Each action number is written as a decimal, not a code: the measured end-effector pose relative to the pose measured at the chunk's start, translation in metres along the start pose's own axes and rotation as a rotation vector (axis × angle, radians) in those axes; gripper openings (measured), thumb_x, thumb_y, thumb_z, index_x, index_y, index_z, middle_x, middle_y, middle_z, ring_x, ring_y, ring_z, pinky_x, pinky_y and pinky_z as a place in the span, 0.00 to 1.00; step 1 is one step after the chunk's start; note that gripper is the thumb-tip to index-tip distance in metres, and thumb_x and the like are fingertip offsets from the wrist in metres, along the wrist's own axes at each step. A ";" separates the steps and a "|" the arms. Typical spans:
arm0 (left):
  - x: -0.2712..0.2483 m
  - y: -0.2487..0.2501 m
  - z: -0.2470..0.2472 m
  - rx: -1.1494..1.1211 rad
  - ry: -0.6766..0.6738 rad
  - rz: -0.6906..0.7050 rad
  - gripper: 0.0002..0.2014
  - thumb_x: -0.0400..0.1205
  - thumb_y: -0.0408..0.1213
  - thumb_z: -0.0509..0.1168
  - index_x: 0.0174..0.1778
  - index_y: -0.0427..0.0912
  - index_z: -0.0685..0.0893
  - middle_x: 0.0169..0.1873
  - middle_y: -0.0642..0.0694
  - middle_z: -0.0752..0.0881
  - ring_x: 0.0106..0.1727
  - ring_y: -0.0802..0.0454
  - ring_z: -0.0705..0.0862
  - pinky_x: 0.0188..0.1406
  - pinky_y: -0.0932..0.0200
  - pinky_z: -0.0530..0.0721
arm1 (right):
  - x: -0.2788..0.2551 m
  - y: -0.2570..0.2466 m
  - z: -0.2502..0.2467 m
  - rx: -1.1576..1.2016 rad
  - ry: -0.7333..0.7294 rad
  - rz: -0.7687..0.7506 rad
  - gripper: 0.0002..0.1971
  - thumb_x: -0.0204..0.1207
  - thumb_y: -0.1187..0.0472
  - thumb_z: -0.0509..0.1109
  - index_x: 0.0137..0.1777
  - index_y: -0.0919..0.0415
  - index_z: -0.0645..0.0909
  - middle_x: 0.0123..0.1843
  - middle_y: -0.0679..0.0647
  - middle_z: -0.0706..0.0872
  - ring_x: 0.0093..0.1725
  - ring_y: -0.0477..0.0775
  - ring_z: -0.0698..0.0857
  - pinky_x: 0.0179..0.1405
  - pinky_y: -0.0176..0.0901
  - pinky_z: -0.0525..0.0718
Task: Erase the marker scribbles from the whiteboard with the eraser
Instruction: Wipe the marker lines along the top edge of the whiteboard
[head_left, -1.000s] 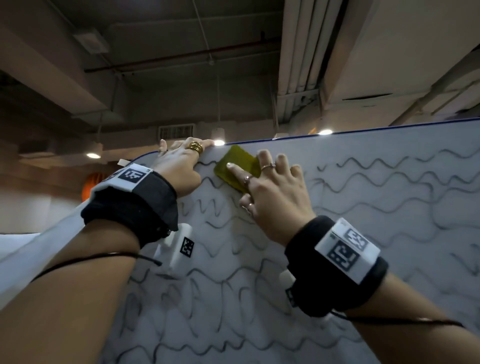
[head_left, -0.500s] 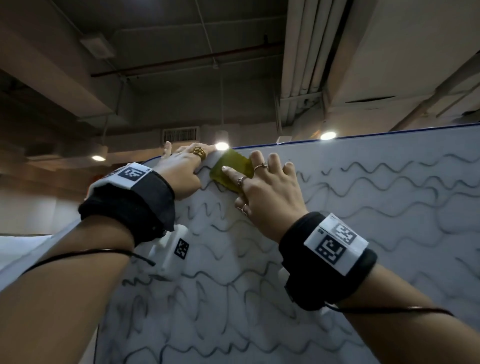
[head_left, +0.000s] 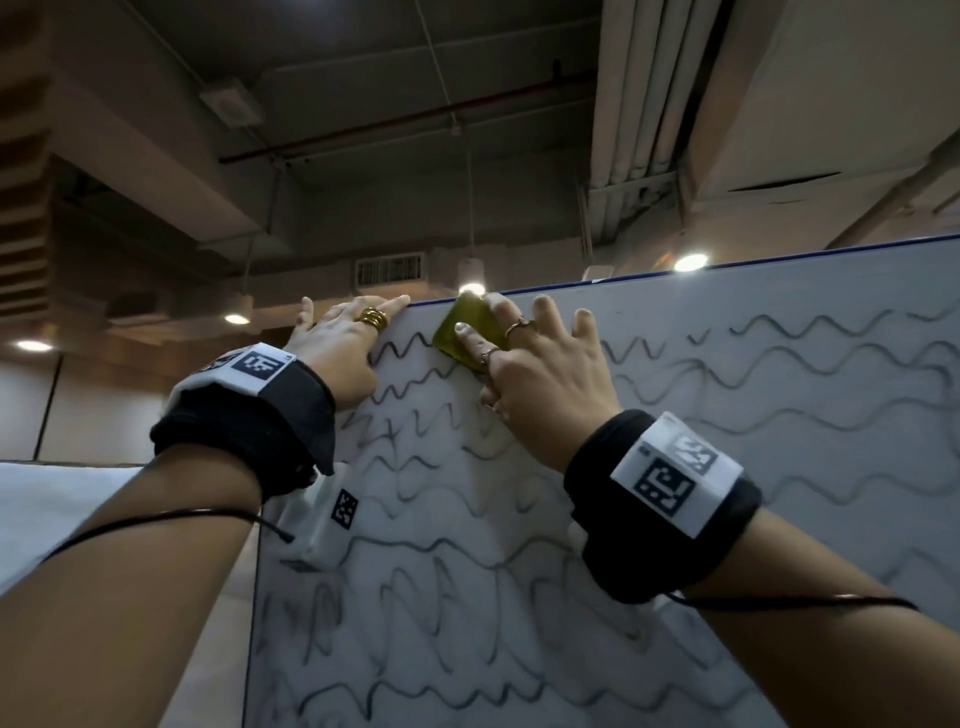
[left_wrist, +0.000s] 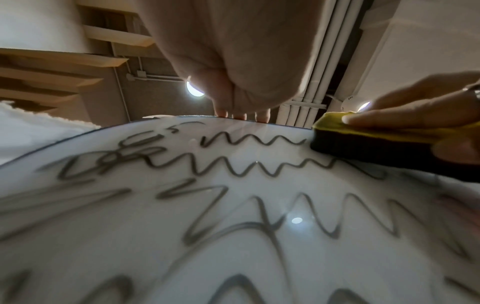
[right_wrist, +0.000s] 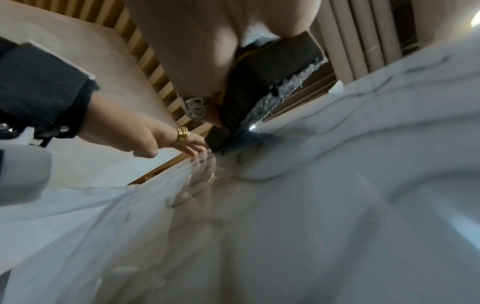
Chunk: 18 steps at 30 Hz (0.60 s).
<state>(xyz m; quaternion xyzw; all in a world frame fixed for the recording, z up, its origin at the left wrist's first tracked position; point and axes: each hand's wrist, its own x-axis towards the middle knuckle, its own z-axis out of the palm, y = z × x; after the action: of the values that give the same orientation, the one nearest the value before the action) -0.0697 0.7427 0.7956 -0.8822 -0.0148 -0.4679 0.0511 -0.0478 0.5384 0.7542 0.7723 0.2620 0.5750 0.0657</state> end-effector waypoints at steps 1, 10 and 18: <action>-0.001 -0.001 0.000 0.007 0.005 0.007 0.43 0.74 0.25 0.58 0.82 0.58 0.49 0.81 0.53 0.55 0.82 0.51 0.51 0.78 0.41 0.34 | -0.002 0.003 -0.002 -0.020 0.002 -0.012 0.29 0.83 0.47 0.55 0.82 0.44 0.53 0.84 0.52 0.49 0.76 0.61 0.53 0.68 0.59 0.59; -0.003 -0.003 0.005 -0.012 0.032 0.000 0.42 0.75 0.25 0.59 0.82 0.56 0.48 0.81 0.50 0.54 0.82 0.49 0.51 0.79 0.42 0.36 | 0.012 -0.023 -0.001 0.004 -0.006 -0.031 0.28 0.83 0.48 0.57 0.82 0.43 0.55 0.84 0.54 0.50 0.75 0.63 0.55 0.67 0.59 0.59; 0.001 -0.014 -0.001 -0.036 -0.006 0.010 0.42 0.75 0.23 0.58 0.83 0.55 0.50 0.81 0.52 0.54 0.82 0.49 0.51 0.77 0.39 0.32 | 0.004 -0.012 -0.002 -0.022 0.016 -0.050 0.26 0.82 0.48 0.58 0.80 0.41 0.60 0.84 0.52 0.52 0.73 0.61 0.56 0.63 0.58 0.59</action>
<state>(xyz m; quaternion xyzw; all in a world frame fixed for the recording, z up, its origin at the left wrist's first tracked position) -0.0708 0.7566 0.7981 -0.8843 -0.0022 -0.4654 0.0376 -0.0530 0.5503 0.7530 0.7600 0.2753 0.5823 0.0864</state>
